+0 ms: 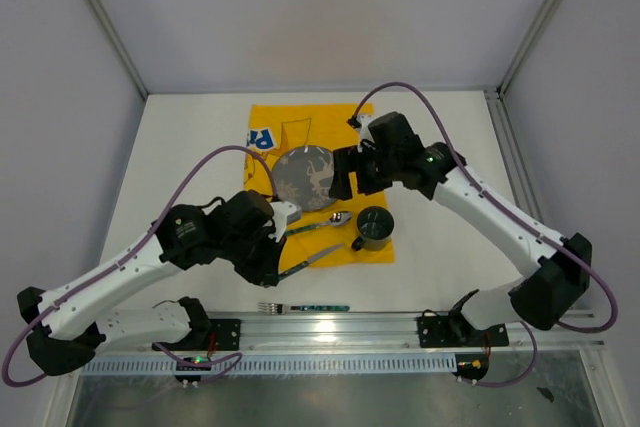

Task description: Set the dinner table for one person

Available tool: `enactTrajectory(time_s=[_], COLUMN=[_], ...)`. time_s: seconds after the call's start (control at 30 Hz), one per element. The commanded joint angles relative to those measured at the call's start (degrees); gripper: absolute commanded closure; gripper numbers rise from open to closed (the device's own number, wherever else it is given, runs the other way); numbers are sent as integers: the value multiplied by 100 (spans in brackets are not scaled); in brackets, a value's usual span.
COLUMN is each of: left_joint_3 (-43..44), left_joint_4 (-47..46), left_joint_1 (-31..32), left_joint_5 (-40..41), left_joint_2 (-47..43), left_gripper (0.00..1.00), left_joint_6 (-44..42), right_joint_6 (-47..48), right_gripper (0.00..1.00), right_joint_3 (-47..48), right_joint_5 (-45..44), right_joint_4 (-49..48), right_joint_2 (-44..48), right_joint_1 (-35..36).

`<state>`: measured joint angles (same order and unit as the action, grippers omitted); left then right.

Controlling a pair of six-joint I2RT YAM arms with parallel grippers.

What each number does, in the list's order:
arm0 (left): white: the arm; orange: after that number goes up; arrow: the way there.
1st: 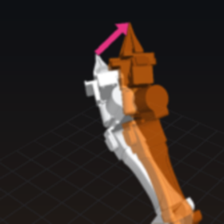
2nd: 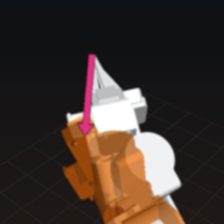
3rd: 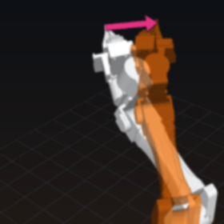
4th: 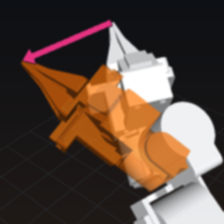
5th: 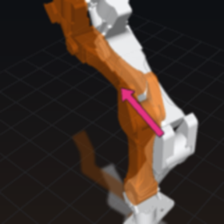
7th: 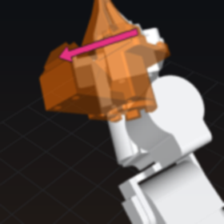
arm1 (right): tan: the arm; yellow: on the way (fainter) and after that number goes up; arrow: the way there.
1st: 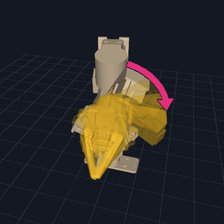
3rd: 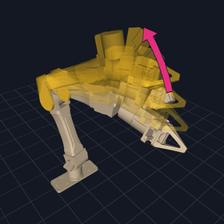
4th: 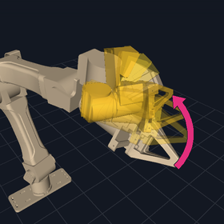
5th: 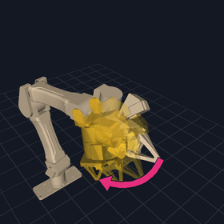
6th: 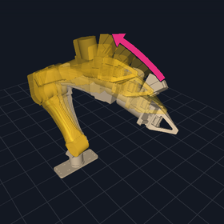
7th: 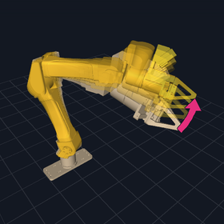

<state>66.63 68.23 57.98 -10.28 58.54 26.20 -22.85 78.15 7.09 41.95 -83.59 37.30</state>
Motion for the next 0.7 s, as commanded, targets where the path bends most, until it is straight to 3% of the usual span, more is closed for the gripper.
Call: enactTrajectory(time_s=[0.0, 0.1, 0.23, 0.43, 0.67], left_joint_3=[140, 140, 148, 359, 851], left_joint_4=[-72, -90, -73, -151, -486], left_joint_1=[-6, -6, -6, -6, -6], left_joint_5=[-105, -219, -281, -264, -290], left_joint_2=[-1, 34, 8, -89, 183], left_gripper=[100, 100, 100, 100, 100], left_joint_6=[-194, -238, -273, -282, -246], right_joint_6=[1856, 3018, 4436, 4825, 4774], right_gripper=[15, 14, 13, 12, 12], right_joint_3=[-246, -651, -1239, -1408, -1777], right_joint_5=[2074, 2462, 3814, 5775, 5409], right_joint_4=[-301, -381, -416, -136, -574], right_joint_2=[1080, 1801, 2329, 1628, 1117], right_joint_1=[14, 5, 5, 49, 655])
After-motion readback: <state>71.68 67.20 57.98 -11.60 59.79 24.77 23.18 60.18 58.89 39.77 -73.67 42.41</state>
